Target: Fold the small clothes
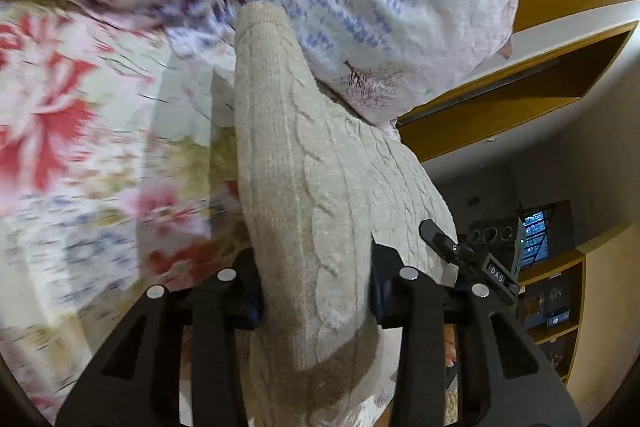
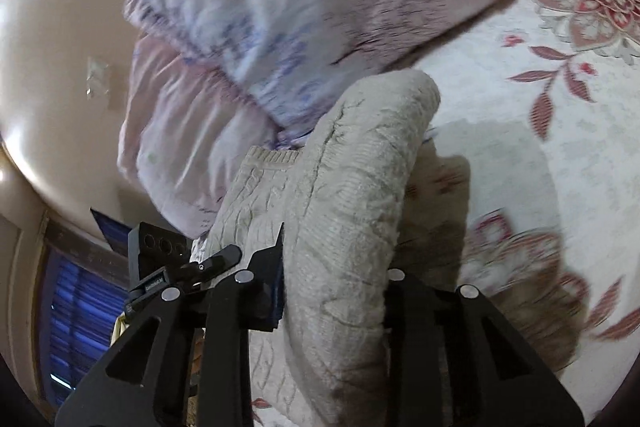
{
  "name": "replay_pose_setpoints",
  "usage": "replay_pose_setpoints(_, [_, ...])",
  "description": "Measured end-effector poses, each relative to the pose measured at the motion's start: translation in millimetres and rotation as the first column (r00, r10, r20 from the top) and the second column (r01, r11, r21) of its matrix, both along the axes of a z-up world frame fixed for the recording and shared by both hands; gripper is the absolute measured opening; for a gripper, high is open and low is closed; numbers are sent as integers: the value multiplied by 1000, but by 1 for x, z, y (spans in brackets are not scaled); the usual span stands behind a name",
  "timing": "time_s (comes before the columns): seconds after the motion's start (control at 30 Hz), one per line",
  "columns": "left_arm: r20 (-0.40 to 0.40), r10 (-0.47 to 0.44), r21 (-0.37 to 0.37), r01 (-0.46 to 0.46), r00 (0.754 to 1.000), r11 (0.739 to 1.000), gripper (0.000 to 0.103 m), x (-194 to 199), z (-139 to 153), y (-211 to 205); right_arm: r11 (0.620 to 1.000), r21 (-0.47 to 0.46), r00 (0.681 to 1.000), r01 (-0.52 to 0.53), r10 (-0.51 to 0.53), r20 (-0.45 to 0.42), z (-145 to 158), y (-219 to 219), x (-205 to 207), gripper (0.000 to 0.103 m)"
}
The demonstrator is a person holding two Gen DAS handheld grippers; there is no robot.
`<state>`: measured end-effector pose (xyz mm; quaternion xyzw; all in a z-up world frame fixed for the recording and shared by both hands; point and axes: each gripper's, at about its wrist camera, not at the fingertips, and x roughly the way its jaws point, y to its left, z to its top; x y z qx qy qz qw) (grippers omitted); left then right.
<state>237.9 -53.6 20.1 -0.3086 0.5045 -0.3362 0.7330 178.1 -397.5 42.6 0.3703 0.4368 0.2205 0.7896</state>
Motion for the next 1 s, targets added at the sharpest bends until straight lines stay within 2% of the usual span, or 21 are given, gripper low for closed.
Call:
replay_pose_setpoints(0.23, [62, 58, 100, -64, 996, 993, 38, -22, 18, 70, 988, -110, 992, -109, 115, 54, 2, 83, 4, 28])
replay_pose_setpoints(0.33, [36, 114, 133, -118, 993, 984, 39, -23, 9, 102, 976, -166, 989, -144, 149, 22, -12, 115, 13, 28])
replay_pose_setpoints(0.4, [-9, 158, 160, -155, 987, 975, 43, -17, -11, 117, 965, -226, 991, -135, 131, -34, -28, 130, 22, 31])
replay_pose_setpoints(0.43, [-30, 166, 143, -161, 986, 977, 46, -16, -19, 122, 965, -227, 991, -130, 120, -56, -34, 132, 26, 38])
replay_pose_setpoints(0.5, [-55, 190, 79, -185, 980, 980, 52, -13, -31, 130, 982, -146, 988, -119, 102, -115, -43, 122, 32, 43])
replay_pose_setpoints(0.6, [-23, 187, 99, -184, 982, 978, 58, -14, -28, 130, 990, -68, 980, -121, 108, -166, -47, 108, 33, 50])
replay_pose_setpoints(0.63, [-5, 196, 122, -194, 981, 973, 61, -17, -25, 131, 992, -65, 981, -112, 99, -168, -45, 104, 32, 51])
replay_pose_setpoints(0.73, [146, 229, 228, -258, 962, 939, 63, -29, -5, 134, 997, -55, 992, -63, 57, -112, -33, 90, 25, 51])
replay_pose_setpoints(0.77, [217, 237, 264, -291, 947, 919, 63, -37, 4, 134, 997, -54, 994, -48, 43, -102, -30, 86, 25, 52])
replay_pose_setpoints(0.83, [313, 223, 295, -318, 923, 901, 63, -49, 18, 131, 998, -62, 995, -23, 17, -97, -27, 80, 30, 52])
replay_pose_setpoints(0.9, [405, 172, 331, -319, 898, 888, 63, -63, 31, 123, 995, -94, 996, -14, 6, -91, -25, 82, 37, 51])
replay_pose_setpoints(0.93, [447, 133, 360, -314, 884, 879, 63, -71, 37, 115, 993, -115, 997, -15, 6, -82, -25, 86, 41, 41])
replay_pose_setpoints(0.97, [468, 105, 380, -307, 878, 873, 63, -73, 39, 108, 990, -140, 998, -22, 12, -69, -24, 90, 45, 22])
replay_pose_setpoints(1.0, [480, 79, 400, -299, 873, 867, 63, -76, 41, 102, 982, -188, 999, -21, 15, -33, -19, 95, 47, 15])
